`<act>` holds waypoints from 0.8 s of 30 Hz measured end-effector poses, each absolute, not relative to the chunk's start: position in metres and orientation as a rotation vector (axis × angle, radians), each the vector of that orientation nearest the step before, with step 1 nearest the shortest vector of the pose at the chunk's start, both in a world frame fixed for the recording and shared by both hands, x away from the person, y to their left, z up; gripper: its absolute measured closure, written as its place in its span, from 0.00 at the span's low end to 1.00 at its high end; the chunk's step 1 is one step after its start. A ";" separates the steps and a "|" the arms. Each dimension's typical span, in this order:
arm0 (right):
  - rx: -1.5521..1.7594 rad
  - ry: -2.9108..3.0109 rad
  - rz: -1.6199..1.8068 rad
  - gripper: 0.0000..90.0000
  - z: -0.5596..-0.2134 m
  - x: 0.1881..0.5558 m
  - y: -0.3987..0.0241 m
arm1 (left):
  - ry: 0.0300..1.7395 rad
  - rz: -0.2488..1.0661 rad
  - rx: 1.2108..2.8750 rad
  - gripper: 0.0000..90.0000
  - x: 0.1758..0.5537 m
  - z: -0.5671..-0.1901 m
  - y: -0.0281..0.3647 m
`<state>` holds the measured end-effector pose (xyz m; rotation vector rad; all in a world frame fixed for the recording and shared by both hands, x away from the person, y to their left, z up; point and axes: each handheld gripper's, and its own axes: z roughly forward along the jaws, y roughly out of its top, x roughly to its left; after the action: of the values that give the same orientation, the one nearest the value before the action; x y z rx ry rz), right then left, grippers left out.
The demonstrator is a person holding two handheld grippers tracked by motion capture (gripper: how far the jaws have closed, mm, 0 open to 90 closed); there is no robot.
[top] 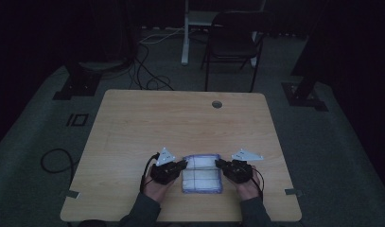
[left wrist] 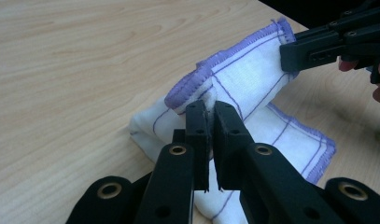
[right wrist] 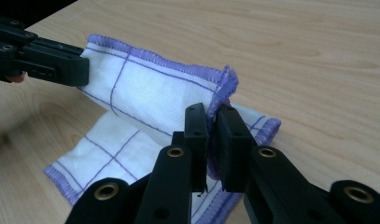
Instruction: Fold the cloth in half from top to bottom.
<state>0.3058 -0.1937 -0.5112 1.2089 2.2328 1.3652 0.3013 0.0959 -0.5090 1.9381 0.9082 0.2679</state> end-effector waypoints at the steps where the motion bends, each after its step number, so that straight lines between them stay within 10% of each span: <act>1: 1.209 2.237 1.363 0.94 -0.512 0.305 -0.194 | 0.912 0.265 1.939 0.96 0.301 -0.510 0.096; 24: 1.243 2.276 1.328 0.94 -0.526 0.295 -0.193 | 0.966 0.248 1.897 0.91 0.295 -0.514 0.110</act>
<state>0.2947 -0.1927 -0.5263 1.2426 2.2757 1.3277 0.2953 0.1095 -0.5139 1.8966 0.9658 0.2481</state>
